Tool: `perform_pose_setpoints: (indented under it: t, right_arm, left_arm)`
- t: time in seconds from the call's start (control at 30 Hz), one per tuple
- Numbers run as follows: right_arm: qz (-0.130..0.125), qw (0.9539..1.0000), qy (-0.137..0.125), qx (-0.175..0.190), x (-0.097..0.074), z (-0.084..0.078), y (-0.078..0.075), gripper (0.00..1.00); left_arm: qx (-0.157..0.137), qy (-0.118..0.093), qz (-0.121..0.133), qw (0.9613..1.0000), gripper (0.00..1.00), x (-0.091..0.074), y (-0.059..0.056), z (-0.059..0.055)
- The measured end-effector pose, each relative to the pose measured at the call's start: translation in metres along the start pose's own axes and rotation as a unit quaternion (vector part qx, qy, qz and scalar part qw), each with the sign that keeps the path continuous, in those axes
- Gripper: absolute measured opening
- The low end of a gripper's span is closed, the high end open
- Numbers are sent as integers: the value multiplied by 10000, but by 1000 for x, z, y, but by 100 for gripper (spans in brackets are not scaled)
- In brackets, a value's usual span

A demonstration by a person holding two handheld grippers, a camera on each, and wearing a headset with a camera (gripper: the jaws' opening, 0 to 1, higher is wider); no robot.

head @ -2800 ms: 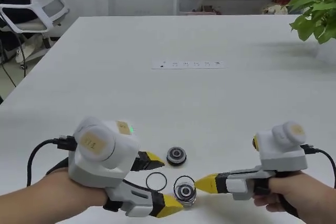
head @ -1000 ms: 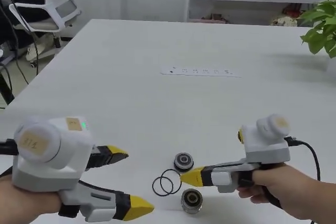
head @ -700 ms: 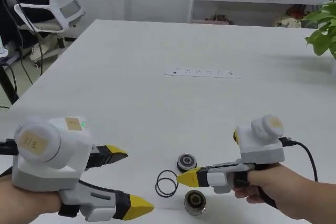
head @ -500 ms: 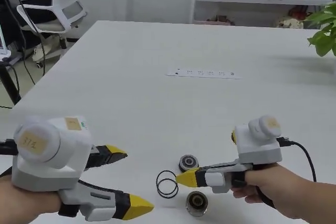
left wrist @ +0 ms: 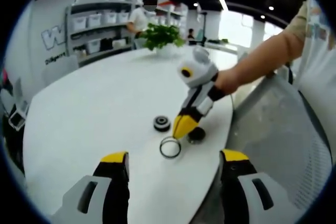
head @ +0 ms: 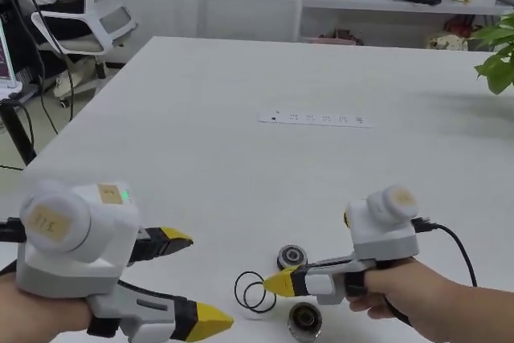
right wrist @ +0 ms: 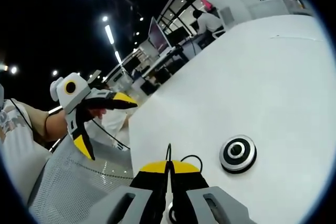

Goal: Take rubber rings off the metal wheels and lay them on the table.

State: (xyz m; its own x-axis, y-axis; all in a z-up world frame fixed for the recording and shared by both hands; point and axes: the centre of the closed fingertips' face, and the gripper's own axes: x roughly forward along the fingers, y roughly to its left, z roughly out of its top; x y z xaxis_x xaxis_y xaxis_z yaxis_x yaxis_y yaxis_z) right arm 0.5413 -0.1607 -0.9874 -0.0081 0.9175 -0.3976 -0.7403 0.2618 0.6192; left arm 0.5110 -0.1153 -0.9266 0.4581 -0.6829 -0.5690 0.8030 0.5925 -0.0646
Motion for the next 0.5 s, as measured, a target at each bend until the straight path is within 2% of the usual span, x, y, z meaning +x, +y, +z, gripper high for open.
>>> perform_pose_setpoints:
  t: [0.5]
  right_arm:
    - [-152, 9987, 249, -415, 7, -3, -4, 0]
  left_arm:
    - [1, 26, 6, 10000, 71, 0, 4, 1]
